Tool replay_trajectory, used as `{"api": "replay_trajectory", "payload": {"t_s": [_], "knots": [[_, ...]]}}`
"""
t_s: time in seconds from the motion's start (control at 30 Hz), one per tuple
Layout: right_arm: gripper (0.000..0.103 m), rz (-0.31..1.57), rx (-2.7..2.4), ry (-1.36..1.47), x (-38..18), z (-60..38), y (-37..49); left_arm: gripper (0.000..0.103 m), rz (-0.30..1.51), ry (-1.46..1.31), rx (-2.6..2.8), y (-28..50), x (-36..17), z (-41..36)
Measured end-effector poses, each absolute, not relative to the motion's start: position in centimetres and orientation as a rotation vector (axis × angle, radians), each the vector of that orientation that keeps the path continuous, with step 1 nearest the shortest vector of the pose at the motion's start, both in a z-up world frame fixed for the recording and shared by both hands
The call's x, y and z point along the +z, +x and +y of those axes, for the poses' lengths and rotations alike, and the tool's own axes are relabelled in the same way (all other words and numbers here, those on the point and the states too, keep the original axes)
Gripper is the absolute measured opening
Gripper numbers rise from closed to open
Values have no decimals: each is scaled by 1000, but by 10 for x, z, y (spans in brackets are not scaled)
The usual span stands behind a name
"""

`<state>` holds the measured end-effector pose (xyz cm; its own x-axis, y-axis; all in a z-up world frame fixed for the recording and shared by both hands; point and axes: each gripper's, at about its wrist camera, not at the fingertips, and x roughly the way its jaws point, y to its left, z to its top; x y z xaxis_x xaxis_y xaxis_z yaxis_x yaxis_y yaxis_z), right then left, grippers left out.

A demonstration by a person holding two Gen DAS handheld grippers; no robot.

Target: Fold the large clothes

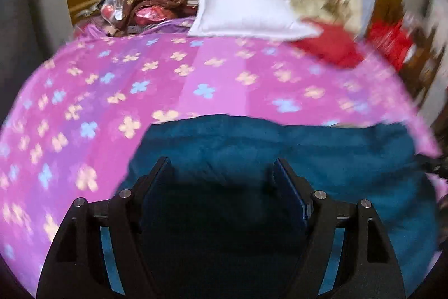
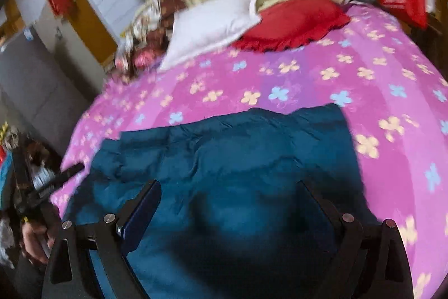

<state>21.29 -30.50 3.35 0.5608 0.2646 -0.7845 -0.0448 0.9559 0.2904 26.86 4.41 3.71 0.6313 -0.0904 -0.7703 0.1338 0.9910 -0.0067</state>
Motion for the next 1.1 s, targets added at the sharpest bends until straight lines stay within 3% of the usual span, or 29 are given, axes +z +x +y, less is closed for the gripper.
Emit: {"api": "replay_trajectory", "payload": {"t_s": [0.1,0.33,0.53,0.63,0.73,0.83,1.1], "knots": [[96,1078,133,216,1,-314,237,79,975,13,-76,284,4,54],[97,1030,147,253,-8,-326,237,81,950,-6,22,278,3,59],[96,857,121,190,57,-302,190,80,761,-27,-141,210,74,25],[96,805,144,206,79,-282,153,80,776,-30,-237,174,71,-1],[97,824,188,196,70,-261,124,81,922,49,-215,173,24,-27],[100,999,192,171,23,-250,125,82,940,67,-168,171,24,-30],[99,714,198,172,92,-274,43,82,850,-8,-101,122,81,48]]}}
